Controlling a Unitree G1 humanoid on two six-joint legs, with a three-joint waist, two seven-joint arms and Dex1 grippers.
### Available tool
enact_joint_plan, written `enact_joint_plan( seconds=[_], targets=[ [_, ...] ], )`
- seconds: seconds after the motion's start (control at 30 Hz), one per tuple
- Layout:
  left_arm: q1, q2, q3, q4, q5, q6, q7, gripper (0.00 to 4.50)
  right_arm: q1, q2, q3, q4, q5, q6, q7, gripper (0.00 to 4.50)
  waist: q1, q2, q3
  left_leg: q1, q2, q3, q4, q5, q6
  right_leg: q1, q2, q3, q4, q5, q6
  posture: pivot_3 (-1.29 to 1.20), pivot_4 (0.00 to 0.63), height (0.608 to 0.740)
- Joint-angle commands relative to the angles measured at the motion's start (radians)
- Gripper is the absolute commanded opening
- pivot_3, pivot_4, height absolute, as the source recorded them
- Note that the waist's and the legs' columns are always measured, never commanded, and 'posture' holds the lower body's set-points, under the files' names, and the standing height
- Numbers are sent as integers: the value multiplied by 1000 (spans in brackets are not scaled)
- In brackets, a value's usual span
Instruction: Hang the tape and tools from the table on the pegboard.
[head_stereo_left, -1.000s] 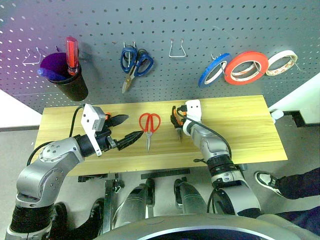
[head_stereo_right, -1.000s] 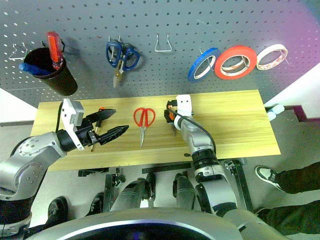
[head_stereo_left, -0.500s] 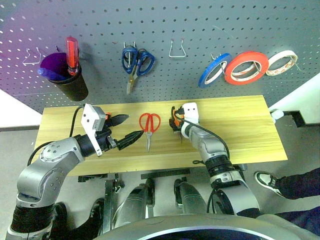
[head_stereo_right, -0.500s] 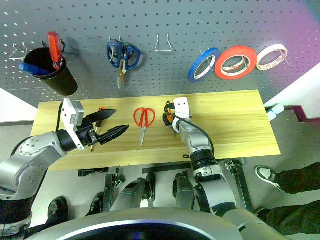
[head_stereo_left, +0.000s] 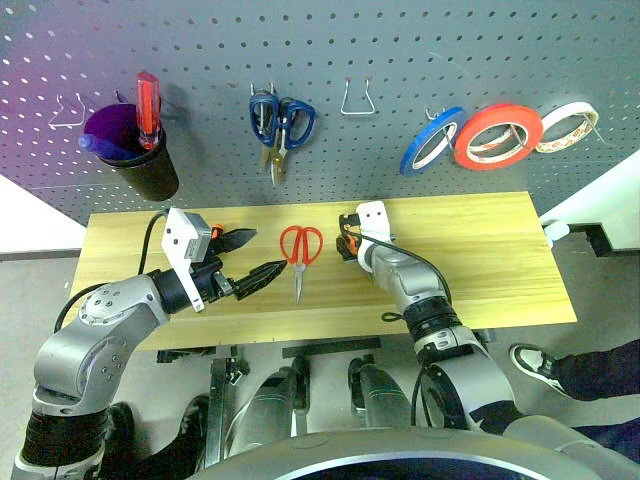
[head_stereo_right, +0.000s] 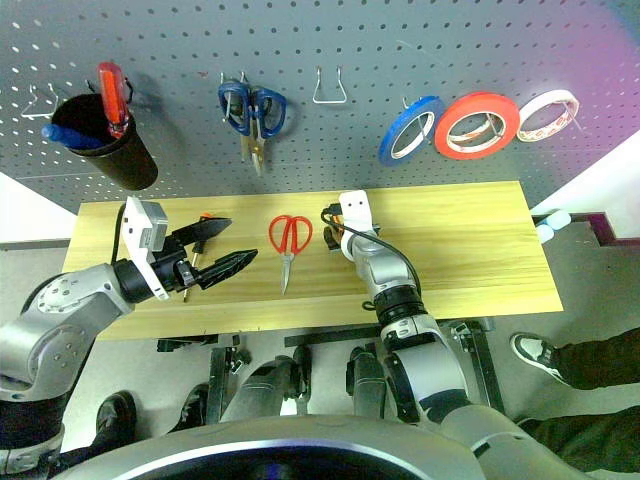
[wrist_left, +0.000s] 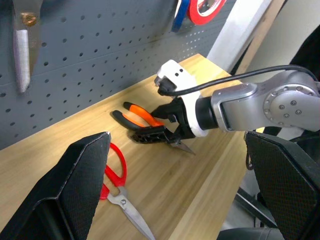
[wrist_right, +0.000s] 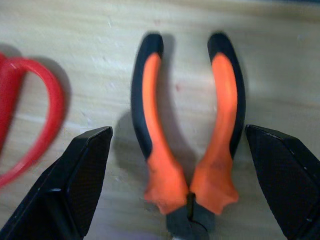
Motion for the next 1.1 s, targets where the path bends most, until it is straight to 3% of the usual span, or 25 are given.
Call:
enact_joint_plan(
  seconds=[0.03,0.27,0.37,0.5,0.57,0.9,1.1],
  targets=[
    [8,-1,19,-32,-9,-20,3,4500,-2,-2,1,-12,-11,14,-7,4456,0,0,0,0,0,0,0,0,0,0,0,0,0,0,0,52,353,739],
    [-1,-7,12,-26,-6,-25,3,4500,-13,-12,6,-6,-22,35,4,4456,0,0,0,0,0,0,0,0,0,0,0,0,0,0,0,46,348,739],
    [0,-9,11,-28,-5,-24,2,4500,-9,-19,5,-6,-26,47,3,3900,0,0,0,0,0,0,0,0,-1,0,0,0,0,0,0,48,349,739],
    [-1,-8,13,-26,-6,-23,2,4500,-2,-22,3,-9,-23,61,12,2655,0,0,0,0,0,0,0,0,-1,0,0,0,0,0,0,46,351,739],
    [-1,-8,13,-27,-6,-23,2,4500,1,-21,0,-10,-19,66,17,2297,0,0,0,0,0,0,0,0,-1,0,0,0,0,0,0,46,353,739],
    [1,-8,10,-29,-12,-15,7,4500,29,-16,-11,-45,-5,77,39,2288,-1,0,0,1,0,0,0,0,0,1,0,0,0,0,0,41,365,739],
    [-1,-7,9,-24,-15,-14,3,4500,79,-36,6,-193,23,122,129,2287,-1,0,0,0,0,0,0,-2,4,0,0,0,0,0,0,29,358,739]
  ],
)
